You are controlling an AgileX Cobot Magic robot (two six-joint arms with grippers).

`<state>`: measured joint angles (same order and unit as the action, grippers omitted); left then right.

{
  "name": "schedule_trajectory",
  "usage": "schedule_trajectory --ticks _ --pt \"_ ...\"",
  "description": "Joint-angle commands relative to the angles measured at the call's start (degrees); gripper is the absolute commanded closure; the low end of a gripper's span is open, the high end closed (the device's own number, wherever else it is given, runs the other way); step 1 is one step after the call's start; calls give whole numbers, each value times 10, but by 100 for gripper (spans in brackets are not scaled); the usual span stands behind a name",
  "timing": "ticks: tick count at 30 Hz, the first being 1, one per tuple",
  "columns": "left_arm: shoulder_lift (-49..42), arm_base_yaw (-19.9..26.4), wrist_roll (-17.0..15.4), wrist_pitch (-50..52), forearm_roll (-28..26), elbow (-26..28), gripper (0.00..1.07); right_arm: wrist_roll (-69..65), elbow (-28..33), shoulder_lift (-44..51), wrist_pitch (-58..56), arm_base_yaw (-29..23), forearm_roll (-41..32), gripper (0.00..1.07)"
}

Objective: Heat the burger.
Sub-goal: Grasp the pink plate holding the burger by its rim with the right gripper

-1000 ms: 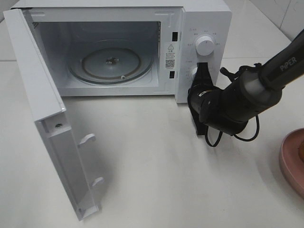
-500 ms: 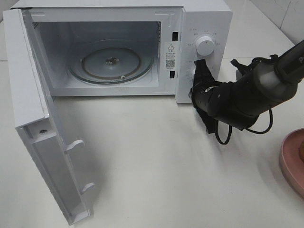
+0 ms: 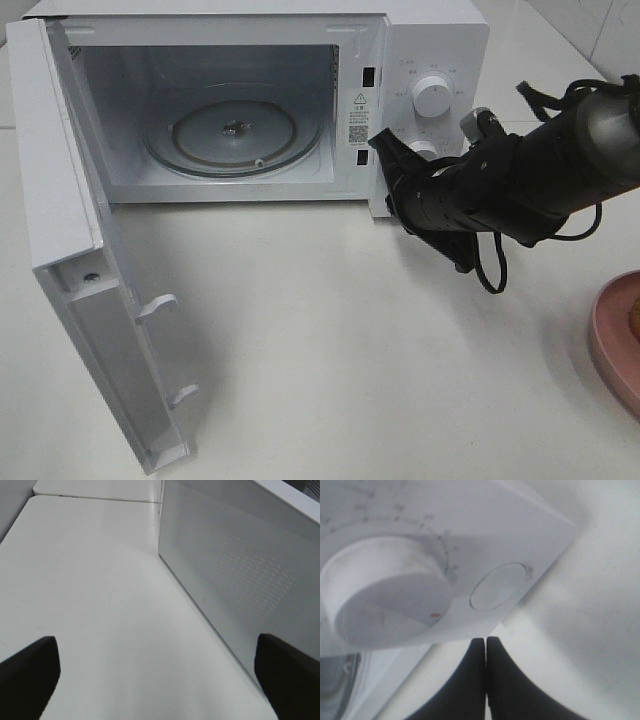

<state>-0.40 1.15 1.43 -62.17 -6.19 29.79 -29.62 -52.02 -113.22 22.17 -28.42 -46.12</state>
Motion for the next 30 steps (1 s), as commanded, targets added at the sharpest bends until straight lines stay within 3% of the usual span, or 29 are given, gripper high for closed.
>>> schedule_trajectory --ticks 1,5,11,13,22,28,30 --pt "-9 0 -2 8 -1 -2 9 62 -2 14 -29 3 3 107" --pt "-9 0 -2 8 -1 -2 9 227 -2 46 -127 3 6 106" --pt "-9 0 -2 8 -1 -2 9 327 -2 73 -184 3 14 105" --pt "-9 0 -2 8 -1 -2 9 380 -2 101 -252 3 56 104" --pt "-9 0 -2 8 -1 -2 9 368 -2 159 -433 3 239 101" --pt "-9 0 -2 8 -1 -2 9 351 -2 178 -509 3 299 98" --pt "-9 0 -2 8 -1 -2 9 337 -2 197 -571 3 340 90"
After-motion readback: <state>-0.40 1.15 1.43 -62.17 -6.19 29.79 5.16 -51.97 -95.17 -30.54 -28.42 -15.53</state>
